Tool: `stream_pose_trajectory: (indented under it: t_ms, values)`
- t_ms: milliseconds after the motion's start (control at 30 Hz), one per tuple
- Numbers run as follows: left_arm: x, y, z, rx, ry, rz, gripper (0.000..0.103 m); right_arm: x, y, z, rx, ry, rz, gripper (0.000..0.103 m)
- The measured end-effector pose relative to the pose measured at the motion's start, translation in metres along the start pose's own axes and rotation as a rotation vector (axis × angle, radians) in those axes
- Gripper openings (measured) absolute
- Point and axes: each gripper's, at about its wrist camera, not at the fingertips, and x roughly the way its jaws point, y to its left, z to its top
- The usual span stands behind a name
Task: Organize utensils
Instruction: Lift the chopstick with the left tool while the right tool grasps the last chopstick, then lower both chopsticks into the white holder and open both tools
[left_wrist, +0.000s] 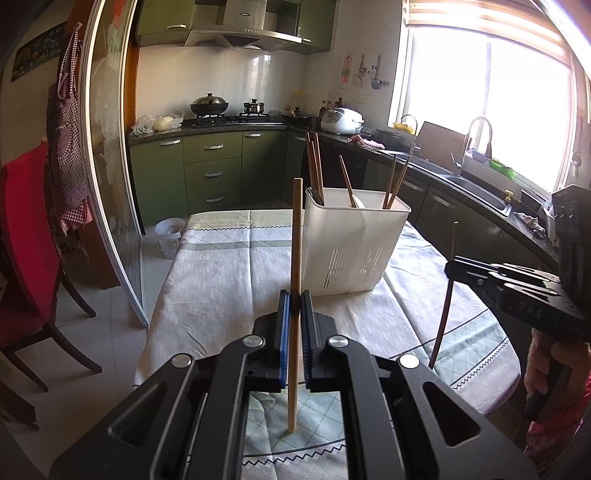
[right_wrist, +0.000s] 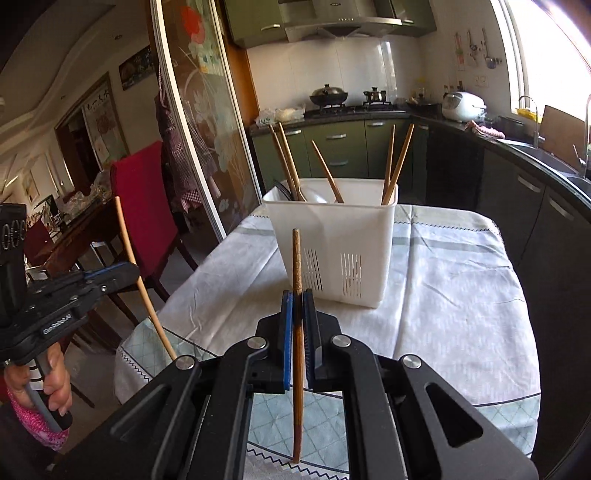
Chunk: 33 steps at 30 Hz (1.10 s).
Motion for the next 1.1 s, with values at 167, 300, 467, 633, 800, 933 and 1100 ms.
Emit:
stream_pose_trajectory:
  t_ms: [167,300,467,633,800,933,1100]
  values:
    - [-0.001,-0.005,0.000,0.014,0.000,0.004,0.006,-0.029,0.003,-0.005,-0.046,-0.054,-0.021,0.006]
    - [-0.003,-0.008,0.001,0.022,-0.006,0.006,0.006,-0.037,0.001,-0.010,-0.043,-0.063,-0.027,0.006]
    - [-0.006,-0.010,0.003,0.031,-0.018,0.006,0.006,-0.038,-0.001,-0.010,-0.036,-0.063,-0.021,0.006]
    - [-0.004,-0.013,0.006,0.036,-0.015,0.001,0.006,-0.036,-0.002,-0.009,-0.041,-0.059,-0.019,0.006]
    - [0.001,-0.014,0.009,0.035,-0.008,-0.007,0.006,-0.035,-0.002,-0.009,-0.041,-0.058,-0.015,0.006]
    - [0.004,-0.013,0.013,0.031,0.000,-0.021,0.006,-0.034,-0.002,-0.006,-0.043,-0.057,-0.011,0.006]
    - [0.005,-0.018,0.022,0.043,-0.014,-0.027,0.006,-0.035,-0.003,0.000,-0.051,-0.065,-0.008,0.006]
